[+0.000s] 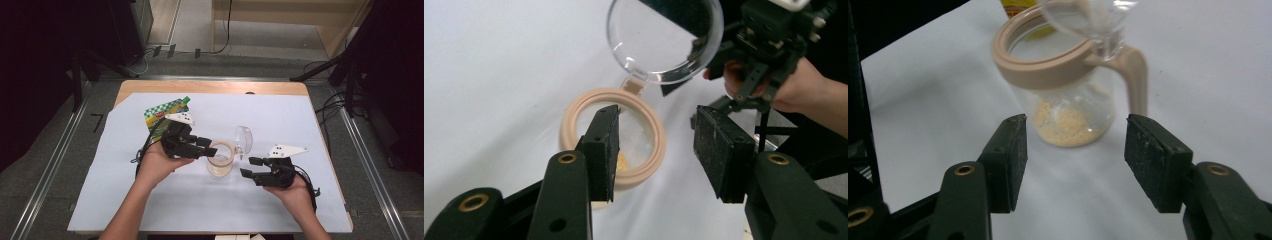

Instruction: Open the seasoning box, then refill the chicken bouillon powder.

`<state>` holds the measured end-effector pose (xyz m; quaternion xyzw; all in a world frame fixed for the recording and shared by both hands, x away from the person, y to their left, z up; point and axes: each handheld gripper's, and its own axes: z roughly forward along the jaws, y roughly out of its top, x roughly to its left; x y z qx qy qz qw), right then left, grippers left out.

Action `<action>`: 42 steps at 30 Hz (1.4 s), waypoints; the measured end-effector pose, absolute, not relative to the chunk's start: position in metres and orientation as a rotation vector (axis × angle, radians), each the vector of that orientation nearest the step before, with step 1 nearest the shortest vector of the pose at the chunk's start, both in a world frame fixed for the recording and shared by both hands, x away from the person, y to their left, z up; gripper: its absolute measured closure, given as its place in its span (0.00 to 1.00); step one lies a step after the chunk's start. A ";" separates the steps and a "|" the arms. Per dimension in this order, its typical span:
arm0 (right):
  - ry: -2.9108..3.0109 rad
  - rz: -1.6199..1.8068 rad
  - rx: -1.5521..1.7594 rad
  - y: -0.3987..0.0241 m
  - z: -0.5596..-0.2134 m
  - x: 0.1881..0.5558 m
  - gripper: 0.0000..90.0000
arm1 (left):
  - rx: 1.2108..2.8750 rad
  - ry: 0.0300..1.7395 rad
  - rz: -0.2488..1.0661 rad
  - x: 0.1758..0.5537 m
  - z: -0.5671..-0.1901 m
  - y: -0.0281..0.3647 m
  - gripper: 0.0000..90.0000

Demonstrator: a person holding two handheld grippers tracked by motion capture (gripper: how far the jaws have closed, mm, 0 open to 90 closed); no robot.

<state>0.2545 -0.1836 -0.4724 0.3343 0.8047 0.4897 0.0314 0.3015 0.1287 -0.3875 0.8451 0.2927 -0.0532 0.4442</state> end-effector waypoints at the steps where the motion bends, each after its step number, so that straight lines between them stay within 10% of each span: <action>1: 2.485 1.513 1.013 -0.181 -0.471 0.252 0.49 | 2.091 0.734 -0.121 0.301 -0.387 0.132 0.57; 42: 2.611 1.479 0.804 -0.129 -0.477 0.221 0.56 | 1.978 1.002 0.015 0.303 -0.372 0.264 0.54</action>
